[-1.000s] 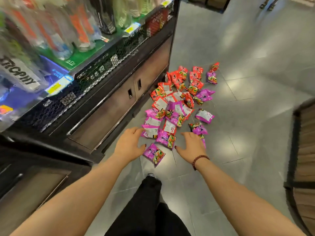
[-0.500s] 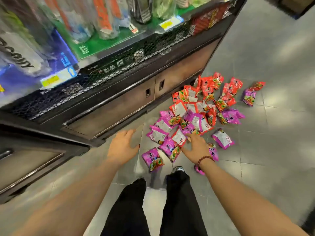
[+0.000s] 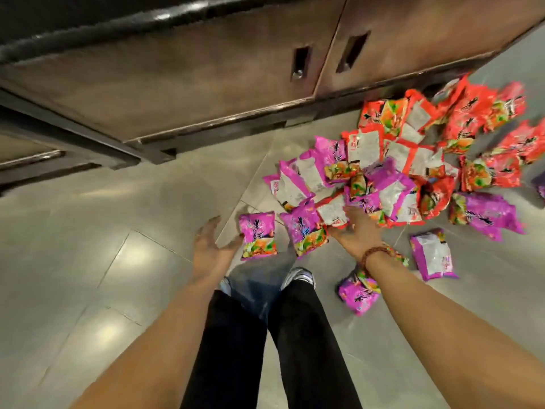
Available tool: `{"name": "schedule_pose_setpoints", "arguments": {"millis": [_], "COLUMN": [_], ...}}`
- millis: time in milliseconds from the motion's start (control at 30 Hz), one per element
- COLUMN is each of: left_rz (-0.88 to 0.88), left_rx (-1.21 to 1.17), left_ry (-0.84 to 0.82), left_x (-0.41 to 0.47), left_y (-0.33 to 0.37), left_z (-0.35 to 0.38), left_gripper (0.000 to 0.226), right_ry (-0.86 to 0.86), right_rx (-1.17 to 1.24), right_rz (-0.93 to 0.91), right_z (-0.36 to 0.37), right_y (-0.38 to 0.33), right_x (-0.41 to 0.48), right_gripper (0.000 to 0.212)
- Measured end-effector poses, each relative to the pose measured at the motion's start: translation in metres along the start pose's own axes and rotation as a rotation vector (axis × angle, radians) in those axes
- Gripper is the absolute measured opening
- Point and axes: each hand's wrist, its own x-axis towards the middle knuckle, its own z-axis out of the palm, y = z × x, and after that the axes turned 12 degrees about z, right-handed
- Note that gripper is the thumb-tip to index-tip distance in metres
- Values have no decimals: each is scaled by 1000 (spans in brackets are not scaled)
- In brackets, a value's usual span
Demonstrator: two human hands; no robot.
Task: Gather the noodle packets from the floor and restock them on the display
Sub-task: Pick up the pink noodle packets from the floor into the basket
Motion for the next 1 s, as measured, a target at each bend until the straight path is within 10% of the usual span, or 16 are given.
{"name": "schedule_pose_setpoints", "arguments": {"millis": [400, 833, 1000], "left_rz": [-148, -264, -285], "left_rx": [33, -22, -165], "left_ry": [-39, -226, -248], "left_x": [125, 166, 165], "left_y": [-188, -253, -242], "left_z": [135, 202, 200], "left_gripper": [78, 65, 37], "right_ry": [-96, -100, -182], "right_rx": [53, 124, 282], "right_rz": [94, 199, 216], "right_z": [144, 220, 231], "right_y": [80, 97, 81], "right_x": [188, 250, 231], "right_gripper": [41, 84, 47]}}
